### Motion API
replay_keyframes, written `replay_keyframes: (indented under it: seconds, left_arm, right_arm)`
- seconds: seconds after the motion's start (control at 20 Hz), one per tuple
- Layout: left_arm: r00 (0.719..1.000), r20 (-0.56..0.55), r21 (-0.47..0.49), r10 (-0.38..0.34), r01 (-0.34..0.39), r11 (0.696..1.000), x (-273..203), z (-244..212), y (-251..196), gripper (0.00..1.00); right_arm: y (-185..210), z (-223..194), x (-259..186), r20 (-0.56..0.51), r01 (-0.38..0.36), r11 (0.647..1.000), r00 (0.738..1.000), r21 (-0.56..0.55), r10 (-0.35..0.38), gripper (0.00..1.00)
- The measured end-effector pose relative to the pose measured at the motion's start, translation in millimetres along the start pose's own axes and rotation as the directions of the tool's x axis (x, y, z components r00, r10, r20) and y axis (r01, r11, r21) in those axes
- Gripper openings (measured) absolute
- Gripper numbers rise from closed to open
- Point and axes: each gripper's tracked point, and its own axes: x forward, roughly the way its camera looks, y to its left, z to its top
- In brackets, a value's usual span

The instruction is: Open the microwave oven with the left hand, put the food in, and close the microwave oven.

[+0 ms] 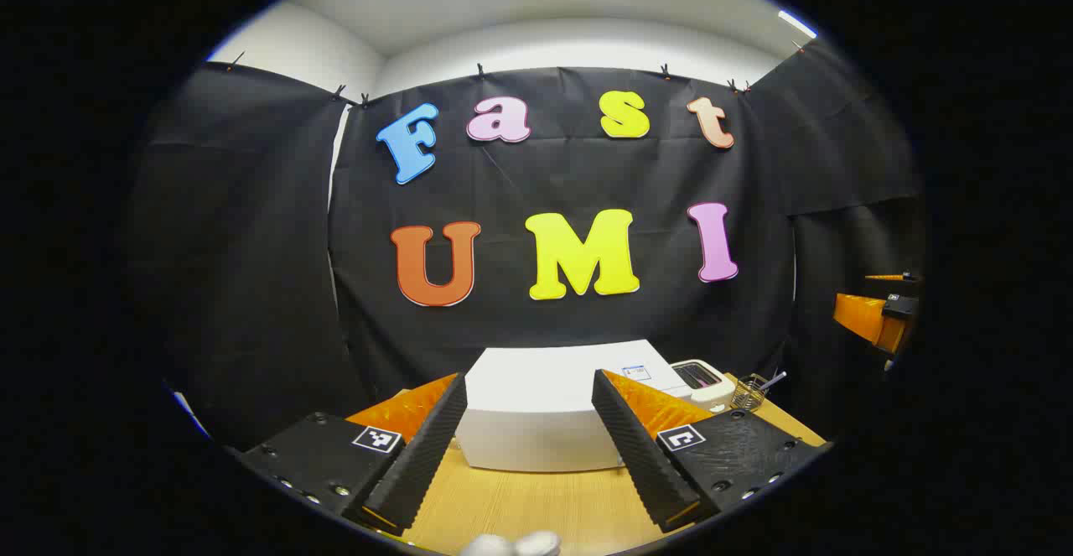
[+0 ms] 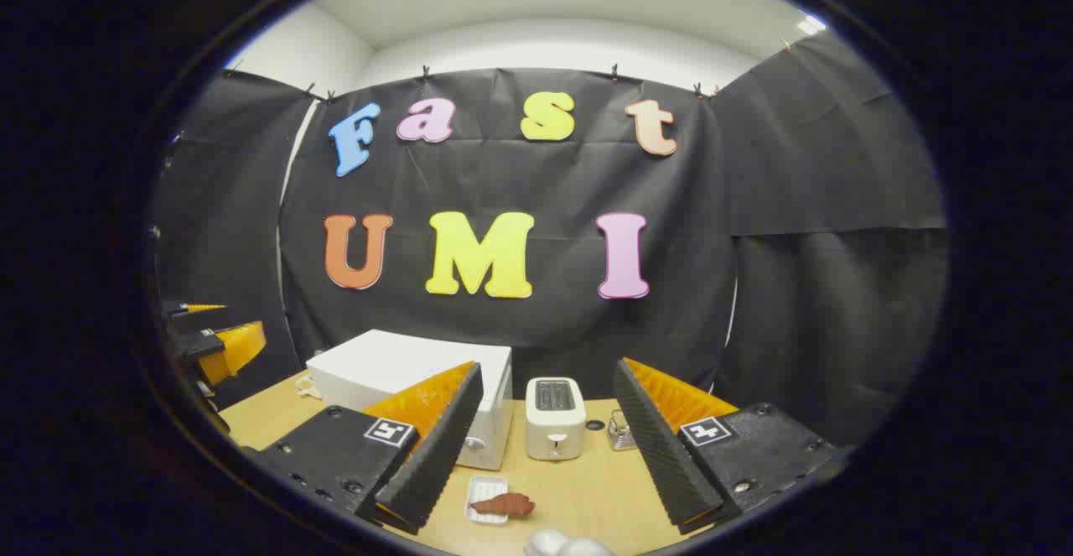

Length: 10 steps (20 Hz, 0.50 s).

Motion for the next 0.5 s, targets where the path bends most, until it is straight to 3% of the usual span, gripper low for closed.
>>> replay_keyframes:
  seconds: [0.05,0.25,0.3,0.35,0.5]
  left_arm:
    - [1.000,0.002,0.000,0.000,0.000,1.000,2,0,1,0.95]
    - [1.000,-0.005,-0.002,0.000,0.000,1.000,6,-4,-1,0.95]
    - [1.000,-0.006,0.002,0.001,-0.001,1.000,6,-5,-2,0.95]
    - [1.000,-0.005,0.006,0.004,-0.004,1.000,7,-5,-1,0.95]
    - [1.000,-0.015,0.008,0.008,-0.008,1.000,9,-12,-2,0.95]
  right_arm:
    - [1,2,1,0.003,0.000,1.000,1.000,-0.001,0.000,1.00]
    - [0,3,4,0.006,-0.002,1.000,1.000,-0.009,0.003,1.00]
    - [0,2,5,0.006,-0.005,1.000,1.000,-0.008,0.005,0.92]
    - [0,2,5,0.006,-0.007,1.000,1.000,-0.008,0.007,1.00]
    - [-2,2,7,0.006,-0.008,1.000,1.000,-0.011,0.008,1.00]
